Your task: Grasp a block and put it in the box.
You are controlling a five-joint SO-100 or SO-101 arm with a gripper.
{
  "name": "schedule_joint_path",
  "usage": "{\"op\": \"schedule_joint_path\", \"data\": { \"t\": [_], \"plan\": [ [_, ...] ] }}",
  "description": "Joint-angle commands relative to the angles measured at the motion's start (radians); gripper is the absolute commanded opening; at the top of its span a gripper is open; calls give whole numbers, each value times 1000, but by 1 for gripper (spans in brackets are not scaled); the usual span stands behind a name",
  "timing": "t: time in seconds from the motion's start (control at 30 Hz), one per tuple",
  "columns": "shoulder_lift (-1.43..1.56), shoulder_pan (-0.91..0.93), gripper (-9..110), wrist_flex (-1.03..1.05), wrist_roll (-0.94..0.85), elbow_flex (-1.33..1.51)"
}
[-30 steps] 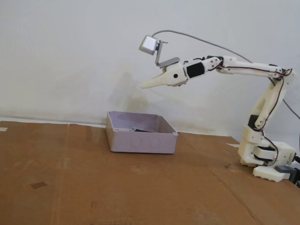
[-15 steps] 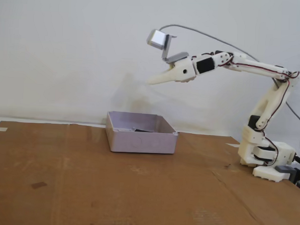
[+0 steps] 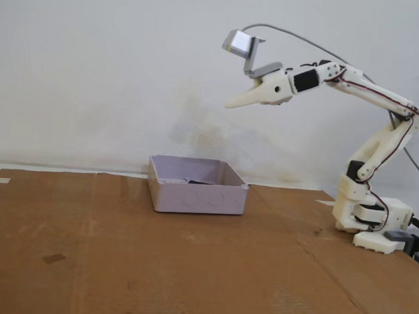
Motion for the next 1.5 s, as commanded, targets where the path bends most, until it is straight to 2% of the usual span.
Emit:
{"op": "schedule_joint_path", "data": {
  "t": [0.0,1.47],
  "plan": [
    [123,-8,0,6,-11,-12],
    [1011,-120,0,-2,-9,960]
  ]
}}
